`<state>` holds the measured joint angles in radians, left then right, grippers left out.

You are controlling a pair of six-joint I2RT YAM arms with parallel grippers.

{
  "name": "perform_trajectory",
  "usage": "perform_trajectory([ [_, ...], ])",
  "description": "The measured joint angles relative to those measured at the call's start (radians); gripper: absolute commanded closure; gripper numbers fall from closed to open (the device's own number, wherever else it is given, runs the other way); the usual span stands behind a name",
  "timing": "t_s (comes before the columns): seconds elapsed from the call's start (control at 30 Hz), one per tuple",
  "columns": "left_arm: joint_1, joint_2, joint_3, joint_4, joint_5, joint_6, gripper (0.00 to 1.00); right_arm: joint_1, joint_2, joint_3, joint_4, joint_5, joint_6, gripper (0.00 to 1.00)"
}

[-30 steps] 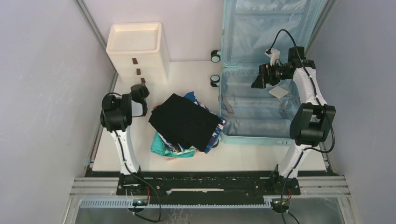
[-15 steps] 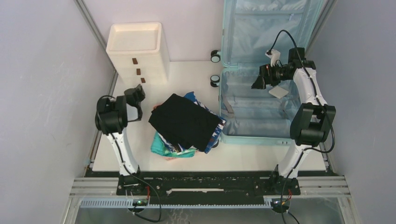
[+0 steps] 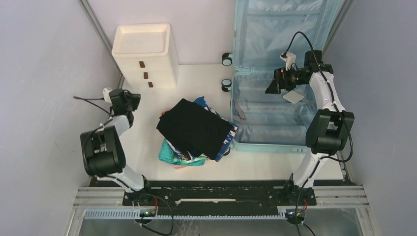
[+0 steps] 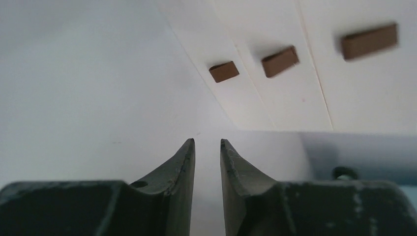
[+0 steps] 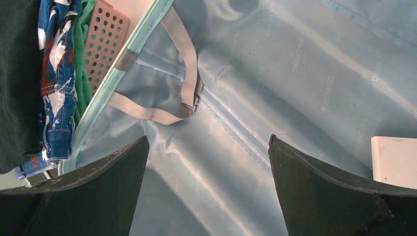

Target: Open, take out, and arrange the luggage

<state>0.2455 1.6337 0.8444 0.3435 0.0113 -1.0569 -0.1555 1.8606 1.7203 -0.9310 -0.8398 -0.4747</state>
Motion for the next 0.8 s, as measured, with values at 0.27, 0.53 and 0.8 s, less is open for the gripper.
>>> perform_trajectory([
  [0.27, -0.031, -0.257, -0.045, -0.035, 0.006, 0.608, 0.02, 0.006, 0.0, 0.006, -0.003, 0.0, 0.0, 0.0],
  [0.53, -0.034, 0.019, 0.179, -0.275, 0.055, 0.958, 0.15, 0.012, 0.0, 0.018, -0.005, 0.0, 0.0, 0.0],
  [0.8, -0.138, 0.232, 0.42, -0.408, 0.016, 1.088, 0.22, 0.012, 0.0, 0.018, -0.005, 0.0, 0.0, 0.0],
])
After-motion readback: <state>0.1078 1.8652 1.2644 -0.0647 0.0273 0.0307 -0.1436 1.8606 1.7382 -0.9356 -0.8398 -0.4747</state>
